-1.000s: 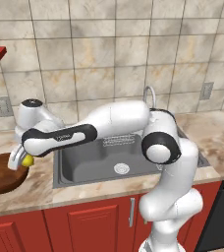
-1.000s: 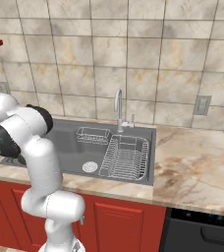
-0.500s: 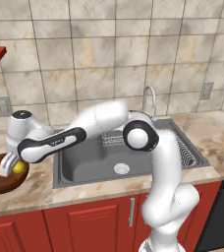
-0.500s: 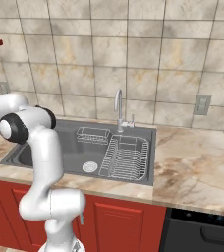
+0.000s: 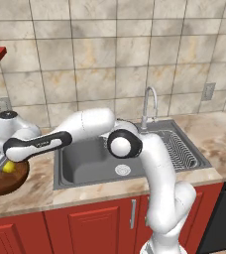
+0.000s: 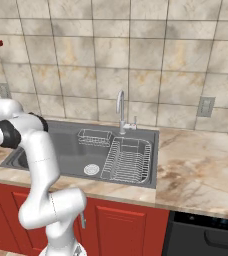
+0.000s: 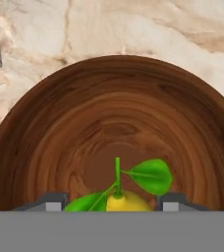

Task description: Pick the lemon from the sink and place it in the bowl. Then pick the bowl and place it in the microwave. Then close the microwave door and press the start button.

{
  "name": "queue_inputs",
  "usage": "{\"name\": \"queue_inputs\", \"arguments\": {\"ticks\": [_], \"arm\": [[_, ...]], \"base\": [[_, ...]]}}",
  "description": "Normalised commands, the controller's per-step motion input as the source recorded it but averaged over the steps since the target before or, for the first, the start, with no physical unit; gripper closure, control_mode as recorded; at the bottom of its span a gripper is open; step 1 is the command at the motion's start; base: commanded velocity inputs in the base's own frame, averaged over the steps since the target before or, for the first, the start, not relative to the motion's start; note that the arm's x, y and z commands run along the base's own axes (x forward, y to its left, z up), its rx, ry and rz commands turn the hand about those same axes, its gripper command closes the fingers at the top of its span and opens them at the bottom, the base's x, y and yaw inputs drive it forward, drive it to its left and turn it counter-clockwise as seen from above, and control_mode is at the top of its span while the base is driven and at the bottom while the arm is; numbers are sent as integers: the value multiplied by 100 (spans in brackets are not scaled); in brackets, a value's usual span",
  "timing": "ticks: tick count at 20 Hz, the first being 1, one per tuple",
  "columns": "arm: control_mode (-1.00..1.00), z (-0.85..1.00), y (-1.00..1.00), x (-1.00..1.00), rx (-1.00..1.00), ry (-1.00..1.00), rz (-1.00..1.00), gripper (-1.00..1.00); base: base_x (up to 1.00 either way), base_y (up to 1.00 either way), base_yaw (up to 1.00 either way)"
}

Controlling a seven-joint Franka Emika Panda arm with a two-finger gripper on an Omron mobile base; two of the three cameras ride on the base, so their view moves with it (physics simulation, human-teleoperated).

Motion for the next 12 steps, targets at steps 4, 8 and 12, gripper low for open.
{"name": "queue_inputs", "arguments": {"ticks": [4,8,12], "arm": [[-100,0,-2,9,0,3,-1,-100],[-100,0,-24,0,2,4,-6,-100],[-100,9,-69,-2,12,3,-14,-100]], "base": [[0,0,0],[0,0,0],[0,0,0]]}}
